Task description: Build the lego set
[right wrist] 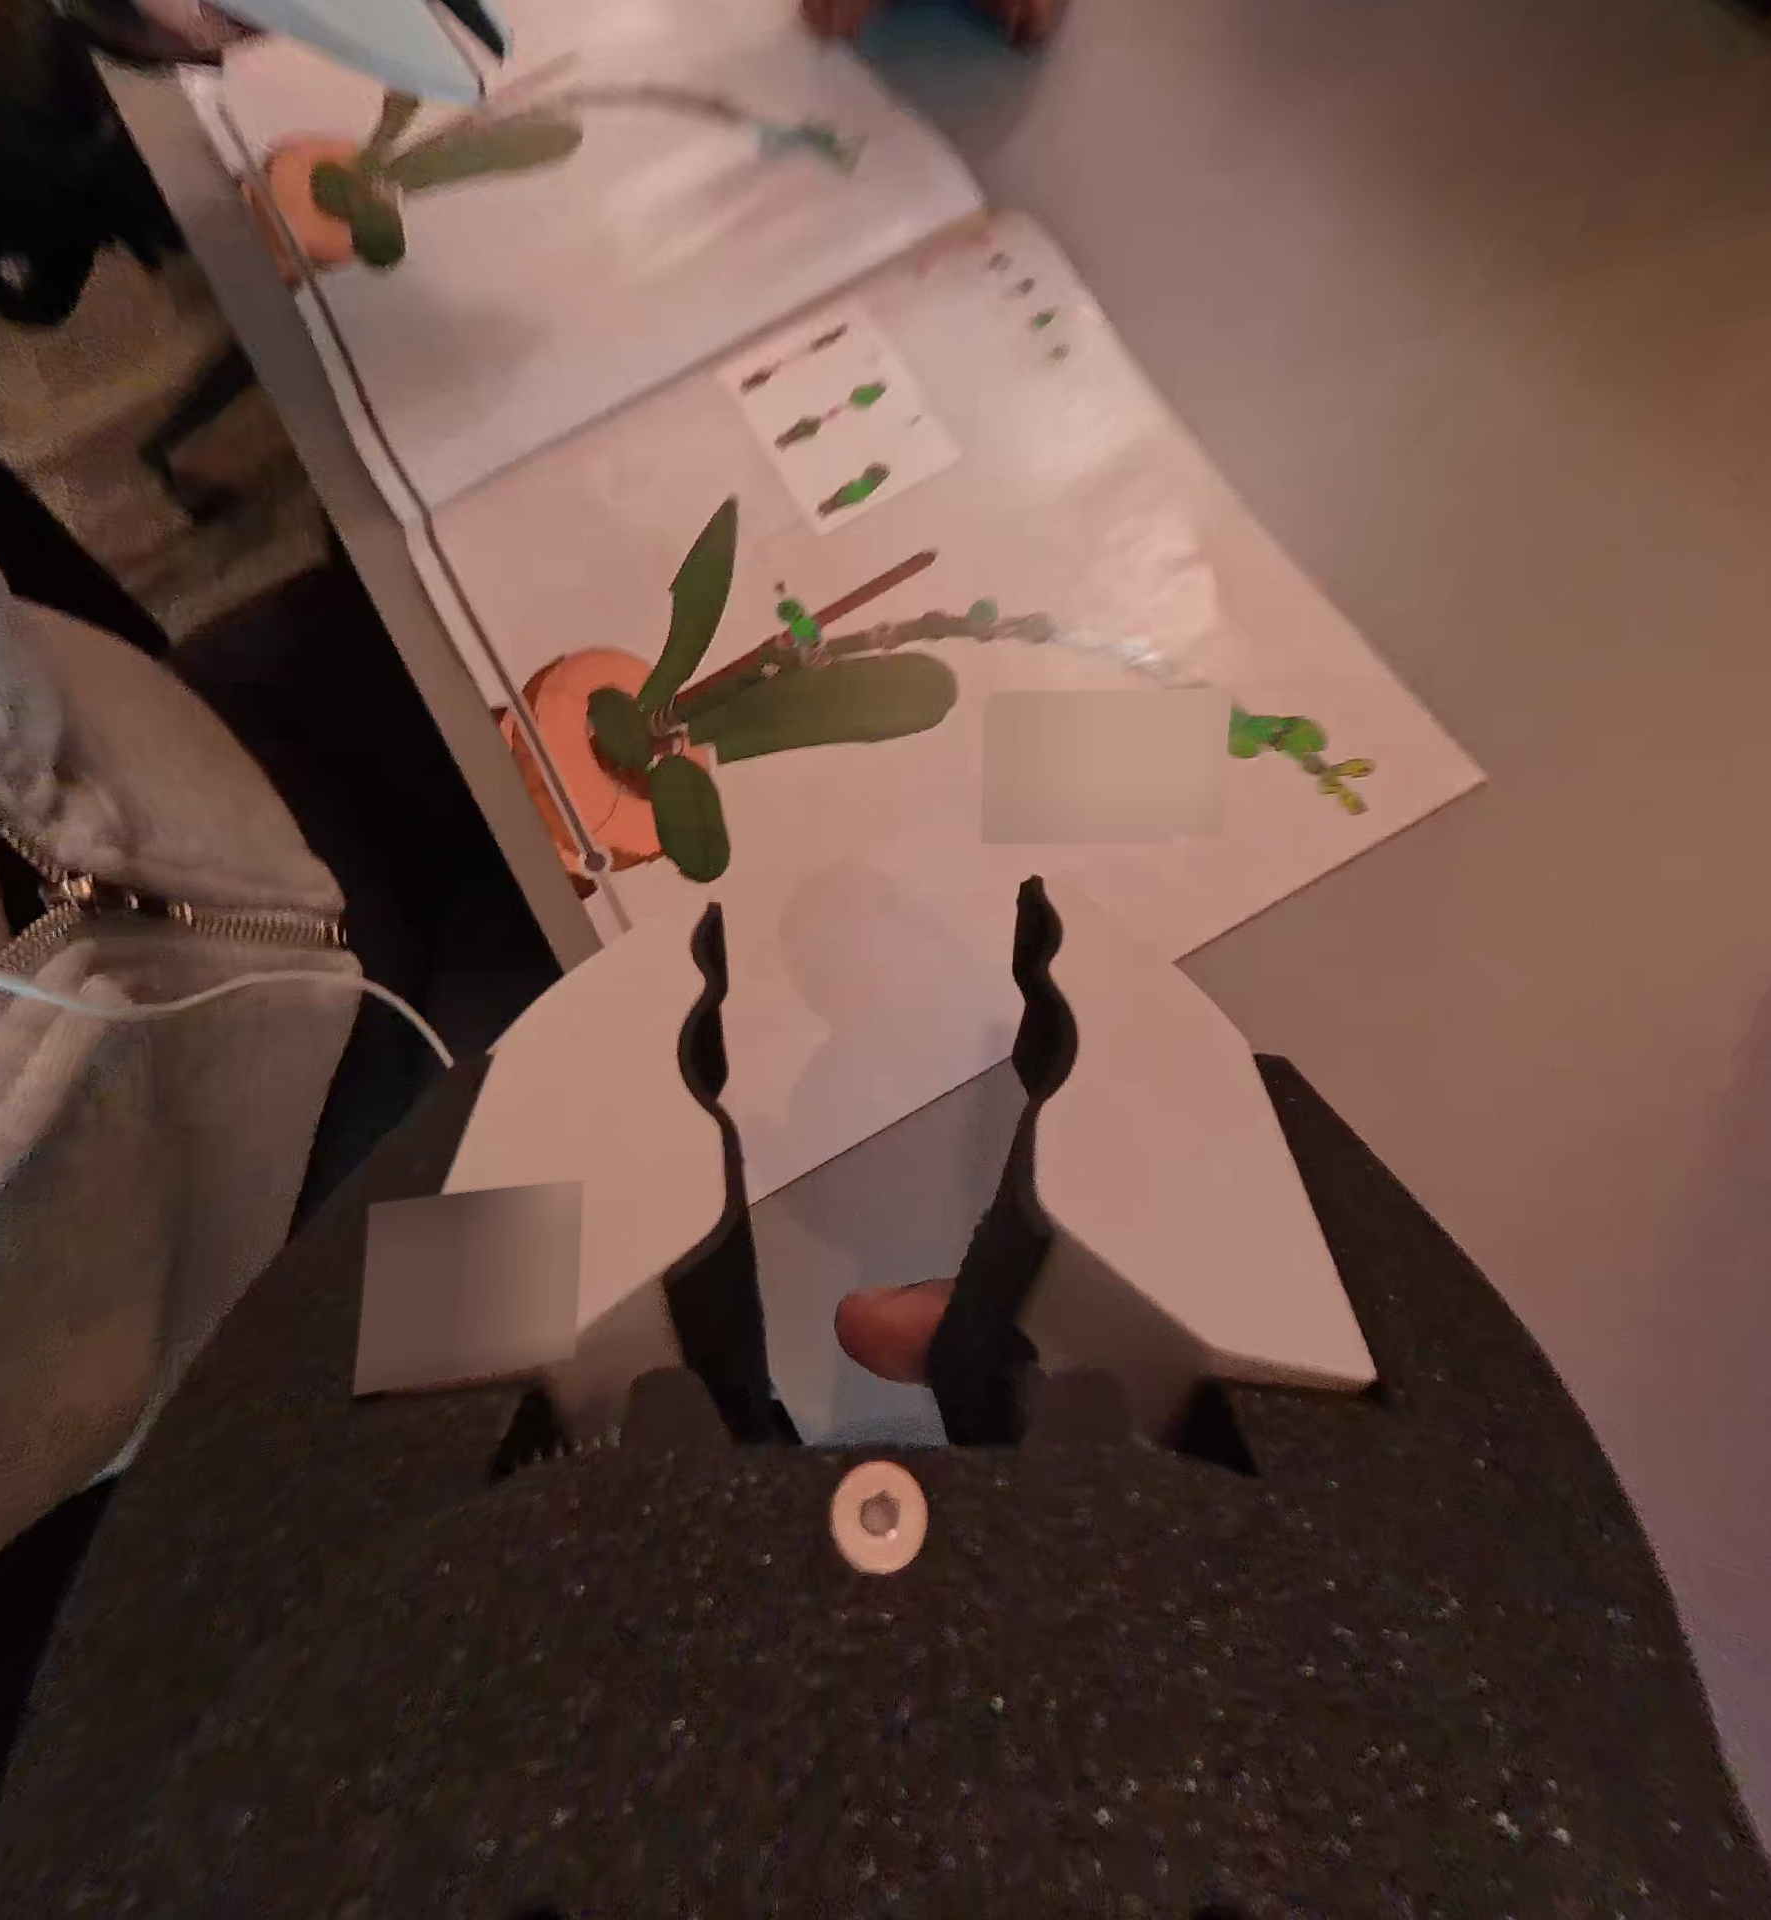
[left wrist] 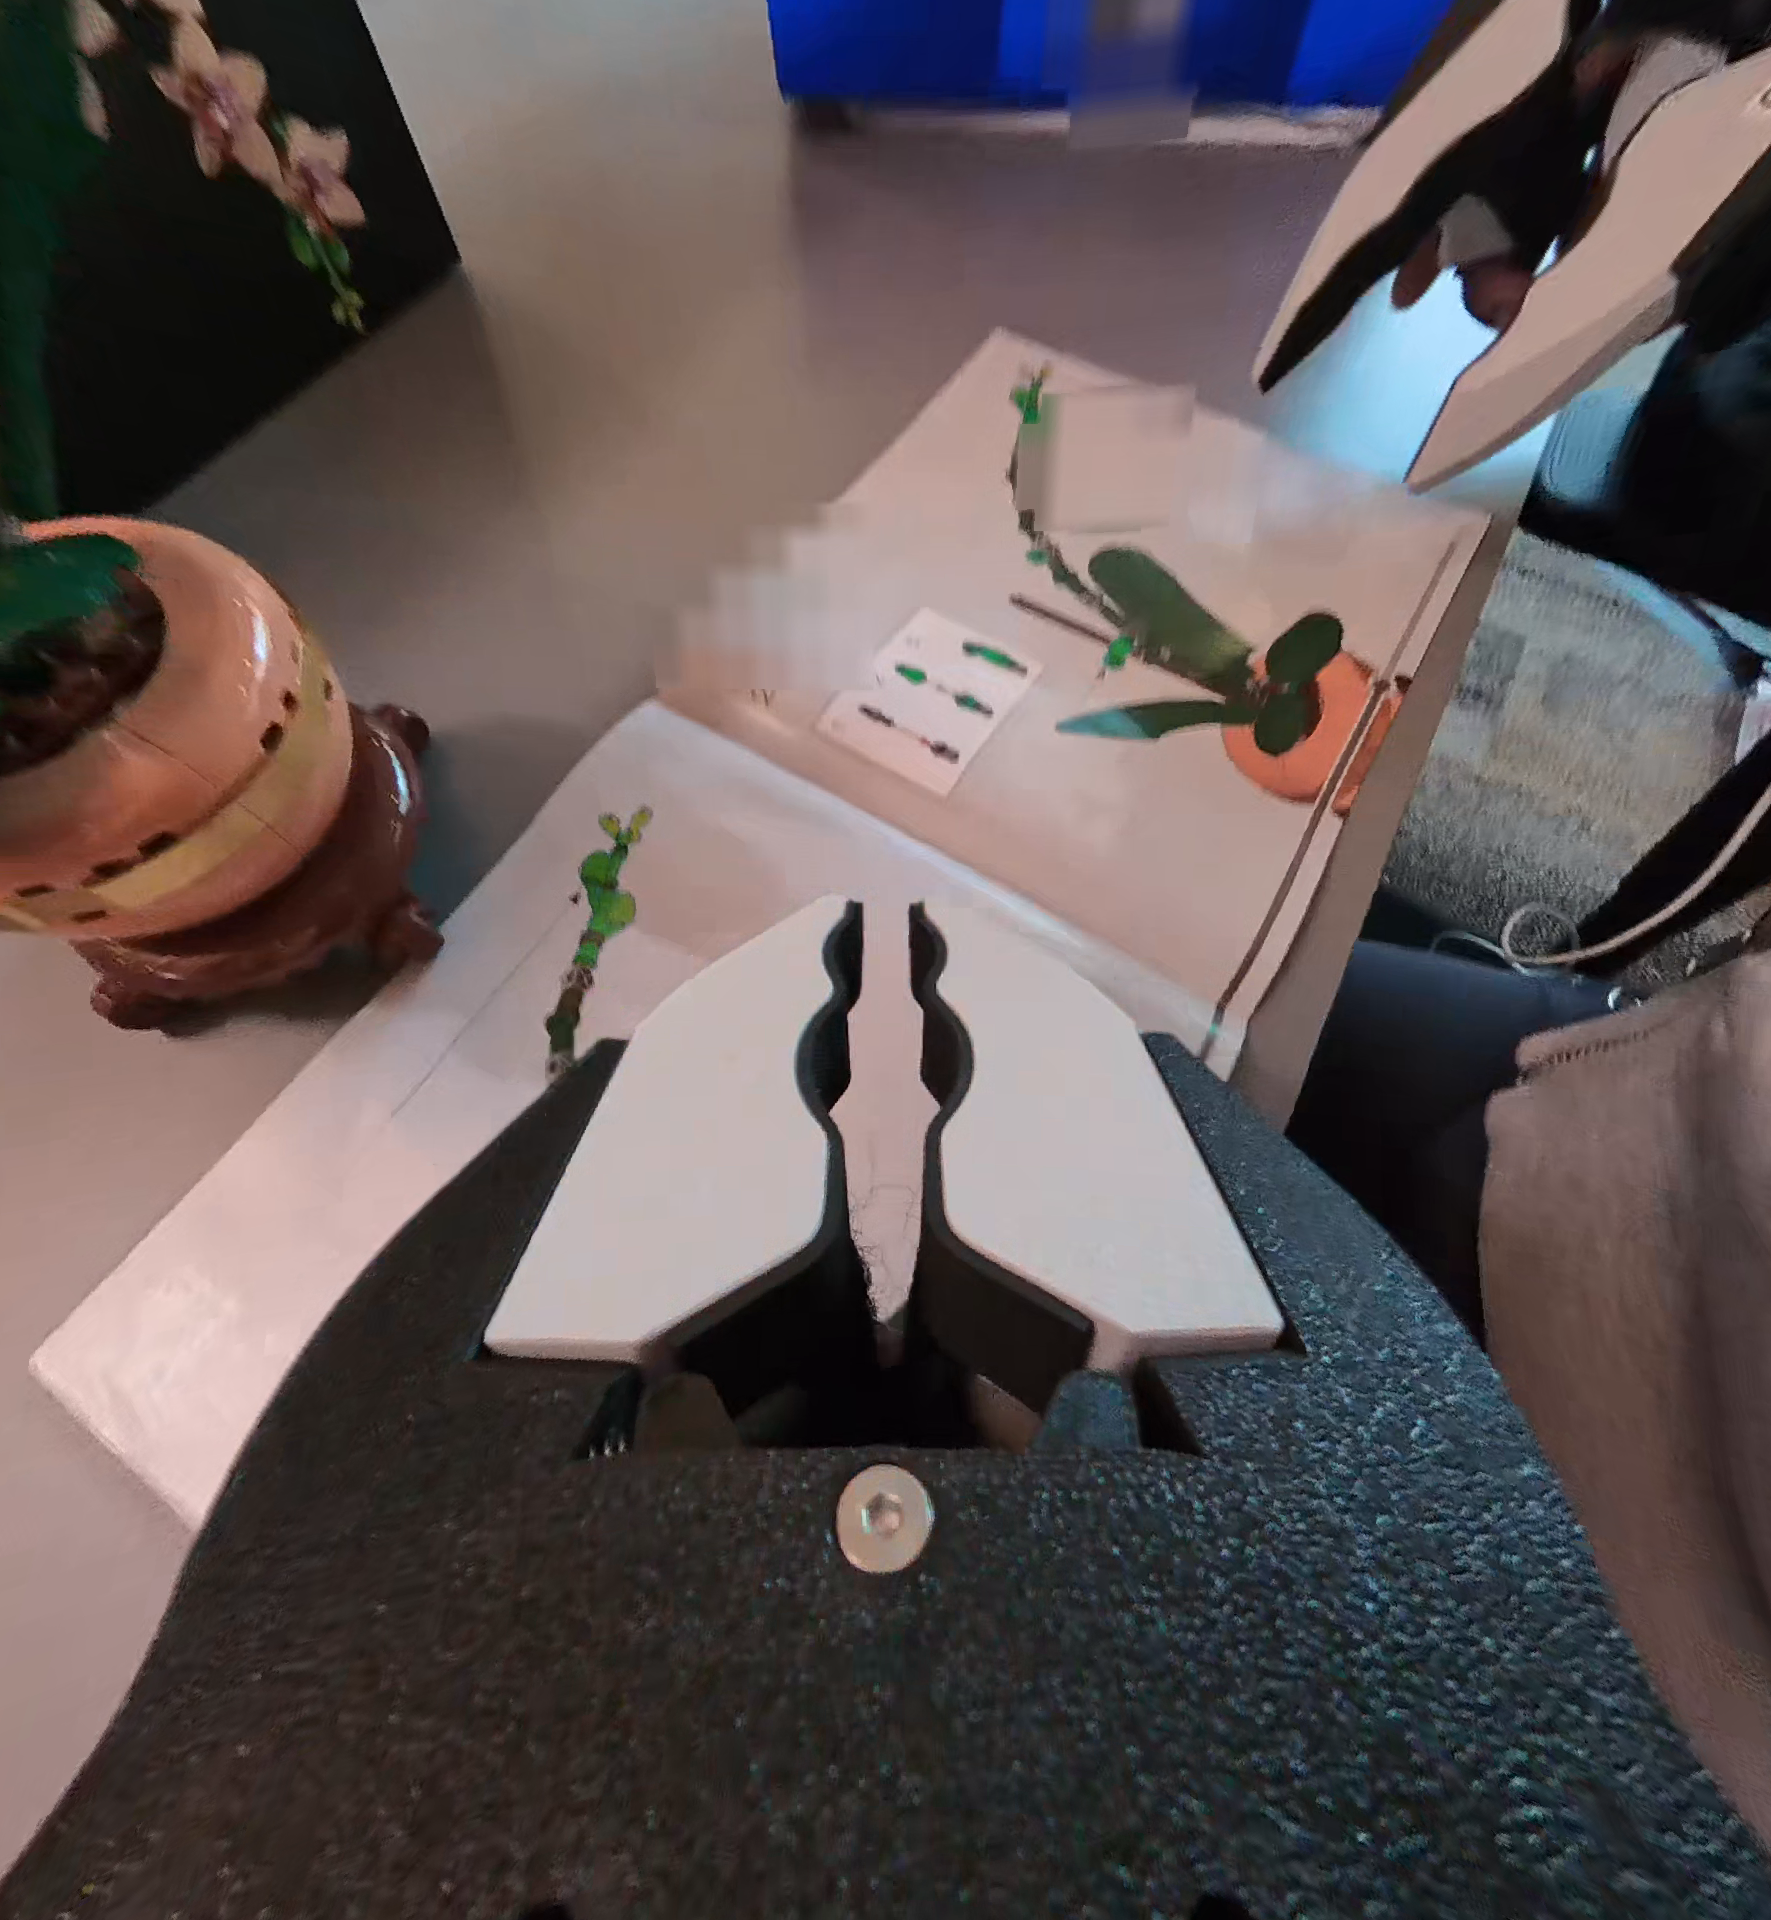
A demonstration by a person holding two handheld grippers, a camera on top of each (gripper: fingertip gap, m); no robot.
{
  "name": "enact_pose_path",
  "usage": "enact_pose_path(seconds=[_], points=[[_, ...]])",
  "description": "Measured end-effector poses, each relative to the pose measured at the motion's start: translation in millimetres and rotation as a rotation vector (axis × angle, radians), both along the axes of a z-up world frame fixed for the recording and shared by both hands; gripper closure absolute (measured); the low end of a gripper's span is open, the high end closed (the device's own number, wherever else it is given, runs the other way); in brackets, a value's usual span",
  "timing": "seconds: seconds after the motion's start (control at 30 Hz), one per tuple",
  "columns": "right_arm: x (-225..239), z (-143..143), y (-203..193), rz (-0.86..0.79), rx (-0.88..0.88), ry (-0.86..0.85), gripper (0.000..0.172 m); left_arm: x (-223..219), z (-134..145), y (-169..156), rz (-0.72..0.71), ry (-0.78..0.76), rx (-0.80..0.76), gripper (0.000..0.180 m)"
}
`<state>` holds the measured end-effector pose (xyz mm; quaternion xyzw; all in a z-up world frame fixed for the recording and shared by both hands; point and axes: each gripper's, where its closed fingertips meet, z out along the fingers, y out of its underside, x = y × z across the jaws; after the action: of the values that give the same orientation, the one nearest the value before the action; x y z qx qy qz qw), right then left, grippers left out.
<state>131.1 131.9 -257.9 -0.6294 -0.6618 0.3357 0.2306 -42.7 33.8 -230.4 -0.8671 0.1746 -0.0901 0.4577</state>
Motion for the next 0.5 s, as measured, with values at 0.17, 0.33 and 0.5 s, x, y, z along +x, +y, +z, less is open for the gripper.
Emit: enact_pose_path(seconds=[0.17, 0.33, 0.5], points=[[-6, -16, -5, 0.013, 0.054, -0.087, 0.119, -8, -13, 0, 0.061, 0.068, -0.056, 0.163], [-8, -15, 2, -0.043, 0.058, -0.087, 0.103, -18, -14, -1, 0.138, 0.102, -0.091, 0.138], [-8, -13, -2, -0.016, 0.029, -0.077, 0.104, -18, -12, -6, 0.139, 0.058, -0.101, 0.123]])
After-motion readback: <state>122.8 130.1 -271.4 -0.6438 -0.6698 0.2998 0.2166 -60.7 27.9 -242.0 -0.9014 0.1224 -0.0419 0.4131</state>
